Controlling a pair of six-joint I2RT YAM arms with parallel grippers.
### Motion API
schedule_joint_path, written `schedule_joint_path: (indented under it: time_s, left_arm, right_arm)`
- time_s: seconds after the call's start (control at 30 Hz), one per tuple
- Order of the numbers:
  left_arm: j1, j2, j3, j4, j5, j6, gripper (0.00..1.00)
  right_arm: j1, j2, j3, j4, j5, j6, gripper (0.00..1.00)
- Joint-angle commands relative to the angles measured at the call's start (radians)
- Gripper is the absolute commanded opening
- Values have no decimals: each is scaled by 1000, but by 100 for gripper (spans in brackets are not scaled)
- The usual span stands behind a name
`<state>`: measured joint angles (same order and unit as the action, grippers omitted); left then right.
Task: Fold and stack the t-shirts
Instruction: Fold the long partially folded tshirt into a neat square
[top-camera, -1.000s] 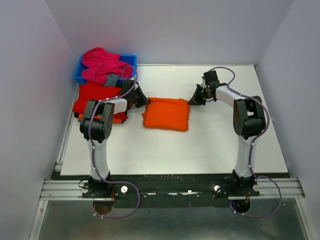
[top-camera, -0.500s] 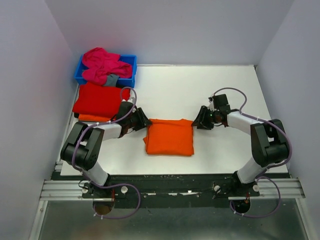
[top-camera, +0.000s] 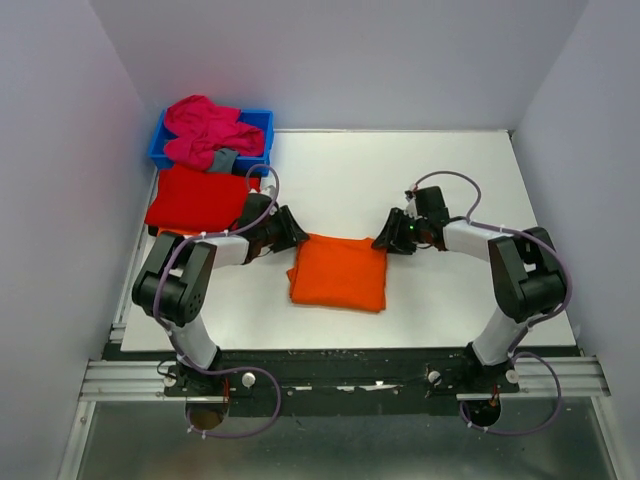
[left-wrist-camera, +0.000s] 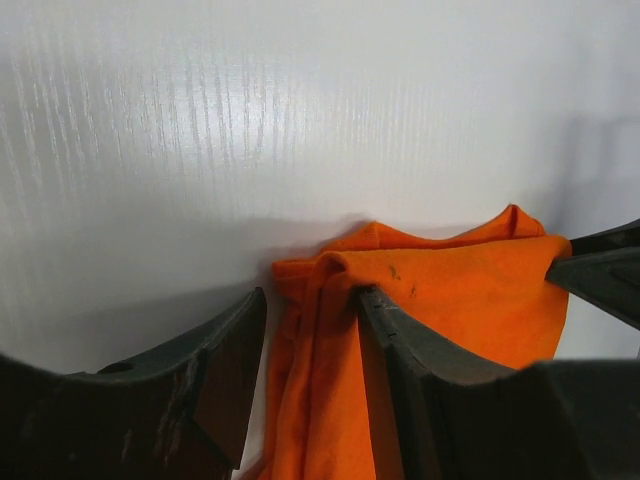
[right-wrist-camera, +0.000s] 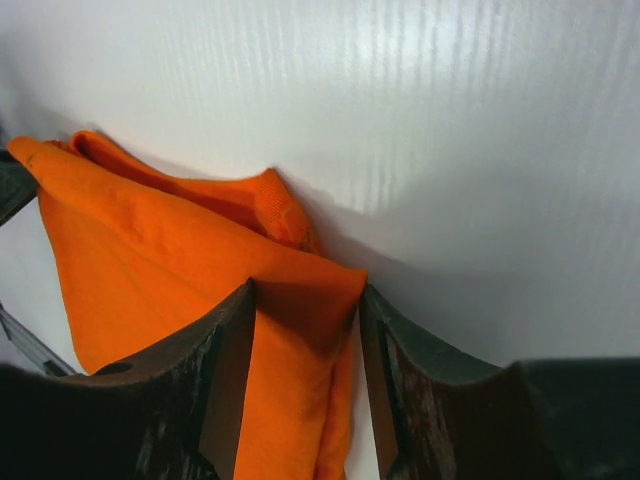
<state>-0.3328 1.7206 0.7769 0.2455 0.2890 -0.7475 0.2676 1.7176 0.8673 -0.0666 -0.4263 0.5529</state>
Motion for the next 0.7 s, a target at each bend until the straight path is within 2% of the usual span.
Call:
schedule_joint_path:
  time_s: [0.0, 0.2, 0.47, 0.57, 0.67]
  left_arm:
    - [6, 57, 19, -38, -19, 17, 57]
    - [6, 85, 33, -32, -16, 22, 57]
    - [6, 66, 30, -40, -50, 33, 59]
    - [6, 92, 47, -35, -36, 34, 55]
    - [6, 117, 41, 30, 2, 4, 42]
  right_arm:
    - [64, 65, 59, -76, 161, -8, 53]
    - [81, 94, 68, -90, 225, 18, 40]
    - [81, 89, 85, -124, 287, 15, 38]
    - [81, 96, 93, -122, 276, 9, 31]
    - [81, 96, 101, -118, 267, -5, 16]
